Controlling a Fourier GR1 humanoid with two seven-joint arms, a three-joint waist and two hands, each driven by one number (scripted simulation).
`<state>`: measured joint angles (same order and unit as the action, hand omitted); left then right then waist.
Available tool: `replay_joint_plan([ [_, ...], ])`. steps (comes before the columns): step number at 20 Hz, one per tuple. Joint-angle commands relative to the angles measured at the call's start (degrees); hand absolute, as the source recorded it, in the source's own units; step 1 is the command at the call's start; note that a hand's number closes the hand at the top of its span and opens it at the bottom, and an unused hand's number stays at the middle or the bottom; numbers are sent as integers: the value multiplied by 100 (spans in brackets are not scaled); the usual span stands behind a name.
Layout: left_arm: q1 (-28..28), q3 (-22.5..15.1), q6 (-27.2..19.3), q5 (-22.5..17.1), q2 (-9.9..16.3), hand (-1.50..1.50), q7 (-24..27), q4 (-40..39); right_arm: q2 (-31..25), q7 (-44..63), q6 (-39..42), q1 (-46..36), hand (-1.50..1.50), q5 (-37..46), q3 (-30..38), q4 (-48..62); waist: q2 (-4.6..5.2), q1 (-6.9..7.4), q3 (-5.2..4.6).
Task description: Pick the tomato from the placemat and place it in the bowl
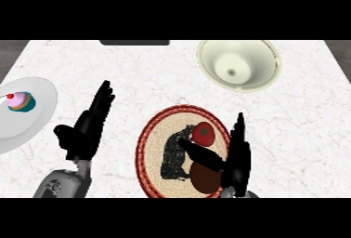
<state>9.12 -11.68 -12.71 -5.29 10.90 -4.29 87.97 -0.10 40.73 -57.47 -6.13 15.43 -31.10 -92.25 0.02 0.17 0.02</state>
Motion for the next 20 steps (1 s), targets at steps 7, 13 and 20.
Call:
replay_joint_plan([
  [7, -65, 119, 163, 215, -120, 0, -257, 259, 9, 231, -79, -503, -150, -42, 195, 1418, 1, 14, 0],
  [13, 240, 493, 505, 127, -102, 0, -45, -192, 10, -604, 383, -543, -150, -946, 344, 1591, 4, 0, 1],
  [20, 187, 383, 370, 265, -310, 0, -143, -115, 5, -600, 798, -930, 150, -251, -358, 1998, 2, 6, -2],
])
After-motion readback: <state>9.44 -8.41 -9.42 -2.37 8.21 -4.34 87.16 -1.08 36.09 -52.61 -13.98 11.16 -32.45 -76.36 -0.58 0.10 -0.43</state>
